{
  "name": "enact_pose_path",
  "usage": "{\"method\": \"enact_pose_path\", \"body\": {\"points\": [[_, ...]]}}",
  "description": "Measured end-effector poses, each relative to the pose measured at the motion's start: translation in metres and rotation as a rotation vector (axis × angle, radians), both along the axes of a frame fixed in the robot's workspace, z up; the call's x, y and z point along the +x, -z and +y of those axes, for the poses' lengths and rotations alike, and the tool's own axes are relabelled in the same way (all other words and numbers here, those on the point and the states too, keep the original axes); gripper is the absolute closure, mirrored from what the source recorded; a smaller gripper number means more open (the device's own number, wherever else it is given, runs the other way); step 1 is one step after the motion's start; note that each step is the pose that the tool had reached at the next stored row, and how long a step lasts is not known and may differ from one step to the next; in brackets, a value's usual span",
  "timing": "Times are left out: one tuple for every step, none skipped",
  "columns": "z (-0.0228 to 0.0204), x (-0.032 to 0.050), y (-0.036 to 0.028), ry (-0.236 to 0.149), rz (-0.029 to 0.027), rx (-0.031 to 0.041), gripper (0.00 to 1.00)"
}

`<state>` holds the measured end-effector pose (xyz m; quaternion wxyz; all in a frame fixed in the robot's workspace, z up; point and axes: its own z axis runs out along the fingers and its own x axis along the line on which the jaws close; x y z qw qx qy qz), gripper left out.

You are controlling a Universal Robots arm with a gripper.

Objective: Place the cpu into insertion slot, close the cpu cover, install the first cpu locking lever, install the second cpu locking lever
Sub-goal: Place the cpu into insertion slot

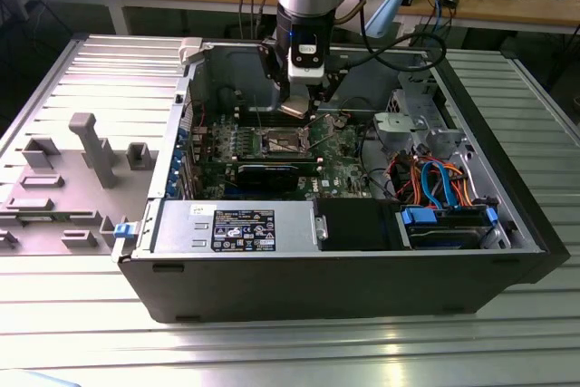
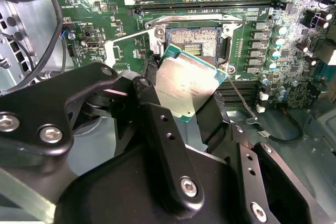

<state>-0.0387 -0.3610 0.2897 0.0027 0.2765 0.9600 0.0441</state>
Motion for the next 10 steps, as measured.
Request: {"method": "enact_pose_path", "body": {"points": [[0.0000,0.0000,0.0000,0.001,0.0000,0.0000,0.45],[0.0000,0.0000,0.0000,0.003,0.0000,0.0000,0.45],[0.0000,0.0000,0.0000,0.005,0.0000,0.0000,0.45],[0.0000,0.0000,0.0000,0.008,0.0000,0.0000,0.45],[0.0000,0.0000,0.0000,0.011,0.0000,0.0000,0.45],[0.0000,0.0000,0.0000,0.012,0.0000,0.0000,0.45],[0.0000,0.0000,0.0000,0.014,0.0000,0.0000,0.45],[0.0000,0.0000,0.0000,0.016,0.0000,0.0000,0.45],[0.0000,0.0000,0.0000,0.017,0.0000,0.0000,0.45],[0.0000,0.0000,0.0000,0.019,0.0000,0.0000,0.45]]}}
